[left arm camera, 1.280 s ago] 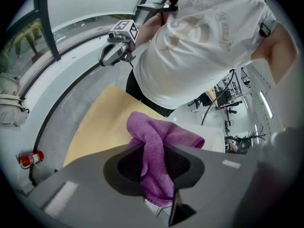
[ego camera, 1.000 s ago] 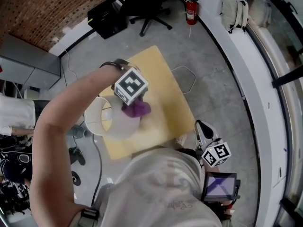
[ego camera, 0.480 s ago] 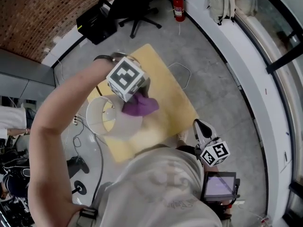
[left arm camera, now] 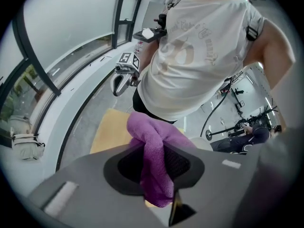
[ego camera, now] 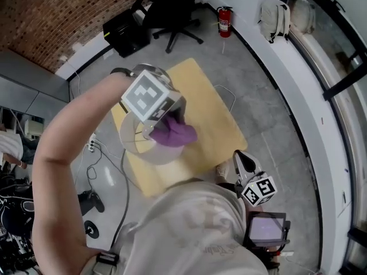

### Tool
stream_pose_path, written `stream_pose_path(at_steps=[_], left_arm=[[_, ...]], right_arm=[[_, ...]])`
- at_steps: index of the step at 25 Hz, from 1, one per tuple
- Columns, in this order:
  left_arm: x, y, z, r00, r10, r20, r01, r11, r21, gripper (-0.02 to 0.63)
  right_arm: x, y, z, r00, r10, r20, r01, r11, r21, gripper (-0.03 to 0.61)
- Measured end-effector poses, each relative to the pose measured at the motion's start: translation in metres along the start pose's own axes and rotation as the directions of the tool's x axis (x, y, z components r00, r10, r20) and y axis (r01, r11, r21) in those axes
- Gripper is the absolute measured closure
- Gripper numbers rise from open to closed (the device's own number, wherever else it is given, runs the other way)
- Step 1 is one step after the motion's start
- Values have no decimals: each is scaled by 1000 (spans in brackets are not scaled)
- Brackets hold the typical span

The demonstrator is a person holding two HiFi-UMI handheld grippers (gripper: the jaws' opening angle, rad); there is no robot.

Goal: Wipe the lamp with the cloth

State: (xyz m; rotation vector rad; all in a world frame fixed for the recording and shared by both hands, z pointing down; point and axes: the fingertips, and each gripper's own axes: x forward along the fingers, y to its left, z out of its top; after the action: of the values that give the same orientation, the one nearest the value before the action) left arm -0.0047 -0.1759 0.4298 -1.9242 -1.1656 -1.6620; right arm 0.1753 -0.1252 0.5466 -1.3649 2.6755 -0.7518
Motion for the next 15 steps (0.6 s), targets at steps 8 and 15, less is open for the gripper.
stream_pose_path(at_steps=[8,15], left_arm=[[41,16,-12,992,-48,-117,56,996,73,514],[91,32,-15,958,-140,-249,178,974,137,514]], right_arm=[[-7,16,-3,1000,-22,11,22,1000,-1,565],[-31,0,-7,995,-89,38,88,996,33,565]])
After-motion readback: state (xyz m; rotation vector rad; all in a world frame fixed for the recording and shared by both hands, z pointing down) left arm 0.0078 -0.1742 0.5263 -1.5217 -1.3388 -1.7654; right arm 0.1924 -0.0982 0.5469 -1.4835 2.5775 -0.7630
